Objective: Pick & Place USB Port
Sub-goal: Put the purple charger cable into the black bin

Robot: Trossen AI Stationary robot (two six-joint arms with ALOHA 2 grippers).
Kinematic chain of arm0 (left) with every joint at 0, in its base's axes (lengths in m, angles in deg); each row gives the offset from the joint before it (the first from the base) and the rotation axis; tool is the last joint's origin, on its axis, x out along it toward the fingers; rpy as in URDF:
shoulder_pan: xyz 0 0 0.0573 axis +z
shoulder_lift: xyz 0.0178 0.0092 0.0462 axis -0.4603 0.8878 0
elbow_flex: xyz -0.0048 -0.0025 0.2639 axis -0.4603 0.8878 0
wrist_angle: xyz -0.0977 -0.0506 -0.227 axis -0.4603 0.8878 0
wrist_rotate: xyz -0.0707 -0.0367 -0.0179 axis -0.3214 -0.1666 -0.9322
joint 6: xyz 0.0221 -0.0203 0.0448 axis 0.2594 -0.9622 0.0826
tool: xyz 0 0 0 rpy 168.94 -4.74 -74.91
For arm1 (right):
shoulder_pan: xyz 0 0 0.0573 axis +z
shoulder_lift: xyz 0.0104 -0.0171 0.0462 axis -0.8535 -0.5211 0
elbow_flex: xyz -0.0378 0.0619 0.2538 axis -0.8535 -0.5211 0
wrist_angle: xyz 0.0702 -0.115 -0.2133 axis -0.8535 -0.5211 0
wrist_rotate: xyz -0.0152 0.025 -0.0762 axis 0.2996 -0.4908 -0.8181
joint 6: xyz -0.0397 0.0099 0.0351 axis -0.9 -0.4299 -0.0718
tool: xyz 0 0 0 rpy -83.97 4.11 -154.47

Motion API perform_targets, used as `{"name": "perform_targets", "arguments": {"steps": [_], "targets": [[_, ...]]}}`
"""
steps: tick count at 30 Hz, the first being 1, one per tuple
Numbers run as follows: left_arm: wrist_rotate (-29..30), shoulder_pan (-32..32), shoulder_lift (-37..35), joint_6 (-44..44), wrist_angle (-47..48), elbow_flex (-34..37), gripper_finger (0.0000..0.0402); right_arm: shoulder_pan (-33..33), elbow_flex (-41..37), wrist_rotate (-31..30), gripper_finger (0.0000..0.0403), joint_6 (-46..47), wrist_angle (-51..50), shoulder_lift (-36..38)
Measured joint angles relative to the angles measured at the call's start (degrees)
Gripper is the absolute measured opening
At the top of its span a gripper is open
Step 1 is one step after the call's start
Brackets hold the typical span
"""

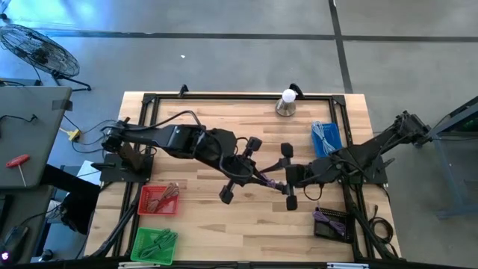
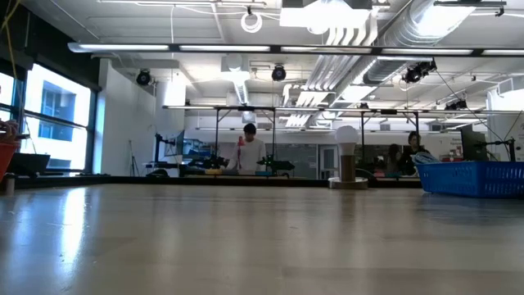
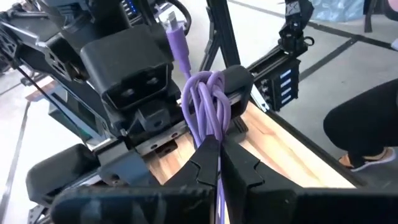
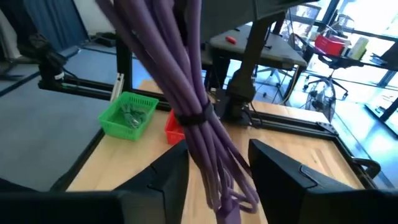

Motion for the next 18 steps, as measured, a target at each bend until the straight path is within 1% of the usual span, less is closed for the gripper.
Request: {"name": "perform_targets", "arguments": {"steps": [3, 5, 7, 8, 9, 13, 15, 18], "targets": [[0.7, 0.0, 0.4, 0.4, -0.1, 0.0, 0.0, 0.0, 0.0, 1.3, 0.0132, 0.4, -0.7, 0.0], [0.8, 0.0, 0.4, 0.4, 0.2, 0.0, 0.0, 0.0, 0.0, 2.6, 0.0092, 0.8, -1.4, 0.0], [0.8, 0.0, 0.4, 0.4, 0.4, 0.0, 0.0001, 0.0, 0.0, 3.4, 0.0038, 0.9, -1.9, 0.0], [0.8, 0.0, 0.4, 0.4, 0.4, 0.0, 0.0001, 0.0, 0.0, 3.8, 0.0024, 0.5, -2.2, 0.0], [0.8, 0.0, 0.4, 0.3, 0.4, 0.0, 0.0001, 0.0, 0.0, 4.2, 0.002, 0.3, -2.3, 0.1], [0.7, 0.0, 0.4, -2.9, 0.6, 0.0, 0.0012, 0.1, 0.0, 3.6, 0.003, 3.3, -3.2, 0.1], [-0.6, 0.0, 0.4, -4.9, 0.4, 0.0, 0.003, 0.1, 0.0, 2.7, 0.0018, 3.4, -4.9, 0.1], [-2.5, -0.6, -0.1, -7.7, 0.3, 0.0, 0.0064, 0.1, 0.0, 2.3, 0.0018, 5.0, -6.5, 0.1]]}}
